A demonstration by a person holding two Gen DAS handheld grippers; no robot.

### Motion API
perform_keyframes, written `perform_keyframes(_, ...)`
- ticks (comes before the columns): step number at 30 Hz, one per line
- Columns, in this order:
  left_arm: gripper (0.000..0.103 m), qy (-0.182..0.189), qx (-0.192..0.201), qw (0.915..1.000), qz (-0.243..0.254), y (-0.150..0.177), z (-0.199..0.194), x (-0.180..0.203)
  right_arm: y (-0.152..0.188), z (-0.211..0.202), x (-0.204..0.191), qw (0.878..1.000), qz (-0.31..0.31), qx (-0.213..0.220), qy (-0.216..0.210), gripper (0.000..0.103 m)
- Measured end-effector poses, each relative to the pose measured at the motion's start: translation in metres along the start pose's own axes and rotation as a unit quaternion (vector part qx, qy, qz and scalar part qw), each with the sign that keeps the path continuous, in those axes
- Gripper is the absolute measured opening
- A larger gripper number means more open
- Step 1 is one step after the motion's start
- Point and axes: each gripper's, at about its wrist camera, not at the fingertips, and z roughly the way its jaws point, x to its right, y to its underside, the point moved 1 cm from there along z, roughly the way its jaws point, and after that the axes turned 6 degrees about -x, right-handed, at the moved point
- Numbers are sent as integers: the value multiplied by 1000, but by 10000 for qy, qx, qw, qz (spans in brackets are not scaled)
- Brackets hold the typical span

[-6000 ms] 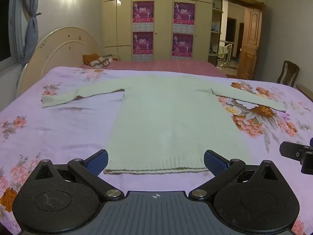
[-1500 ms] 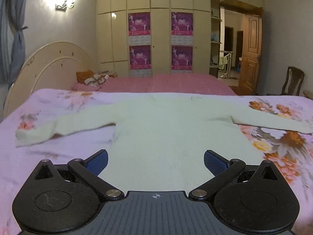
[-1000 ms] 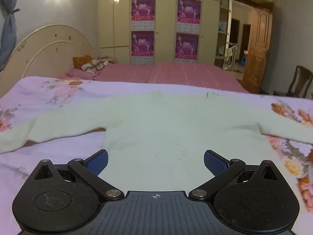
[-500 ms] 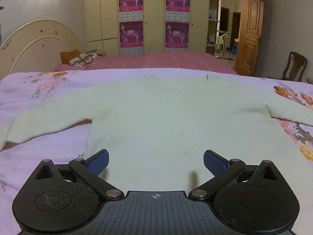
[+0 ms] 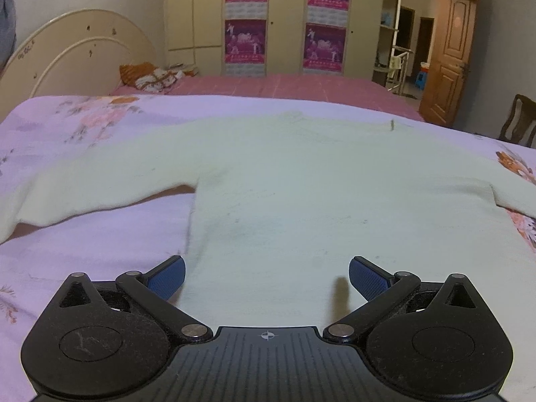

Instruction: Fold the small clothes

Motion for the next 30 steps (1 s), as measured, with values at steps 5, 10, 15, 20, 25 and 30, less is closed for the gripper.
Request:
perform_keyframes(5,103,-30,12,10000,-44,-3,-2,-10,0,-5,-44,9974,-660,53,-274,5)
perform_keyframes(10,103,-27,33,9996,-273,-8,-2,-25,16,-8,-107,9893,-1295,-30,-674,5)
perform_keyframes(15,103,-215,157,9984,-503,-11,-5,-46,60,-6,-186,9690,-2102,-299,-1265,5)
perform_keyframes(20,103,-308,135,9979,-558,-12,-7,-72,119,-3,-258,9425,-2754,-602,-1794,5)
perform_keyframes(25,103,-161,120,9960,-873,-8,-10,-97,177,-9,-314,9123,-3314,-902,-2229,5)
perform_keyframes(30,103,-22,218,9930,-1161,-6,-12,-107,226,-11,-350,8807,-3870,-1241,-2432,6)
